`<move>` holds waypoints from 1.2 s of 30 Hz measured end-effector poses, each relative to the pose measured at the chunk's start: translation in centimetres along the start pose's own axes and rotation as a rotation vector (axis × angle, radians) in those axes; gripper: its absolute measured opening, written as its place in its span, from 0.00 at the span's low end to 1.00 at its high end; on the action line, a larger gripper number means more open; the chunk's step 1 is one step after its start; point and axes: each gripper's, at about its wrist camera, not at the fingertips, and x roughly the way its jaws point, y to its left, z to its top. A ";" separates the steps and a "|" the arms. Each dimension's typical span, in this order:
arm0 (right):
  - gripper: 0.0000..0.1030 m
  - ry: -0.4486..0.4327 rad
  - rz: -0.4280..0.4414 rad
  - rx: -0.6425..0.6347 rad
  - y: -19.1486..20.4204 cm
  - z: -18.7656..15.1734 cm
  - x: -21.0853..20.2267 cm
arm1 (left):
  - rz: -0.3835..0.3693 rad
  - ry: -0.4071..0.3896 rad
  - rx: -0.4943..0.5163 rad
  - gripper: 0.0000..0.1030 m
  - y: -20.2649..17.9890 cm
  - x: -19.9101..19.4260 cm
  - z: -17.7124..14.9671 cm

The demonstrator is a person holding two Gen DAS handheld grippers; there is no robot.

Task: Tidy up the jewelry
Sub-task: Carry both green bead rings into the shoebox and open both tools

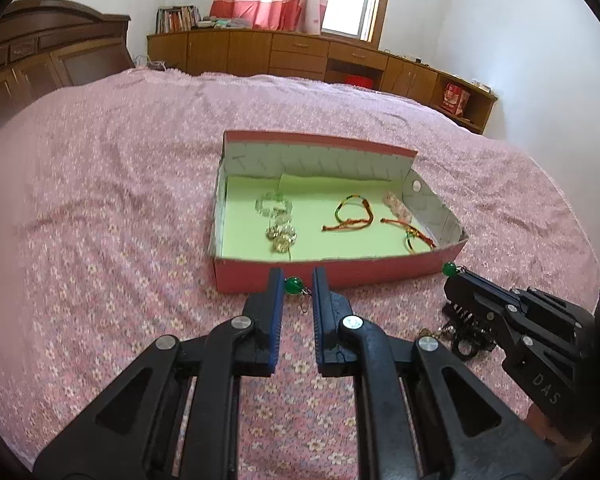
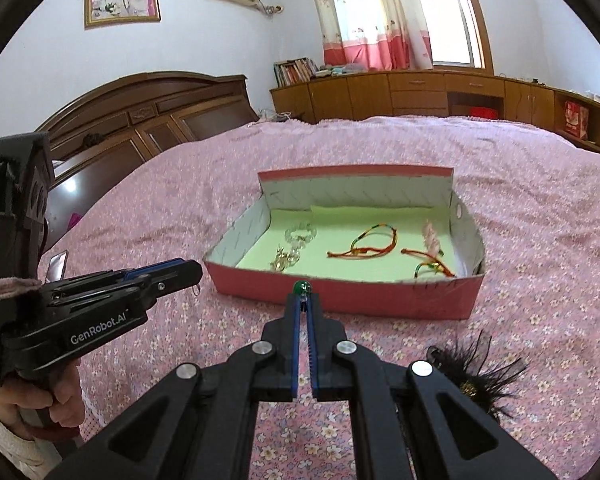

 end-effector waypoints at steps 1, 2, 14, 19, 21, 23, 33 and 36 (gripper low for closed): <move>0.05 -0.005 -0.003 0.000 -0.1 0.1 0.0 | 0.000 -0.004 0.002 0.05 -0.1 0.0 0.2; 0.05 -0.015 -0.007 0.003 -0.3 0.3 -0.1 | -0.001 -0.007 0.002 0.05 -0.1 0.0 0.3; 0.05 -0.063 -0.033 0.029 -1.9 1.9 0.0 | 0.001 -0.061 0.021 0.05 -1.1 1.1 2.5; 0.05 -0.097 -0.058 0.047 -3.1 3.3 0.5 | 0.010 -0.083 0.032 0.05 -1.4 2.0 3.7; 0.05 -0.099 -0.063 0.053 -3.5 3.5 0.8 | 0.017 -0.094 0.036 0.05 -1.5 2.6 4.2; 0.05 -0.101 -0.069 0.064 -4.0 3.8 1.3 | 0.022 -0.098 0.034 0.05 -1.5 3.2 4.5; 0.05 -0.030 -0.112 0.105 -6.8 4.6 5.2 | 0.044 -0.036 0.012 0.05 -1.1 7.5 4.8; 0.05 0.008 -0.123 0.118 -7.6 4.4 6.4 | 0.049 -0.003 0.010 0.05 -0.9 8.7 4.5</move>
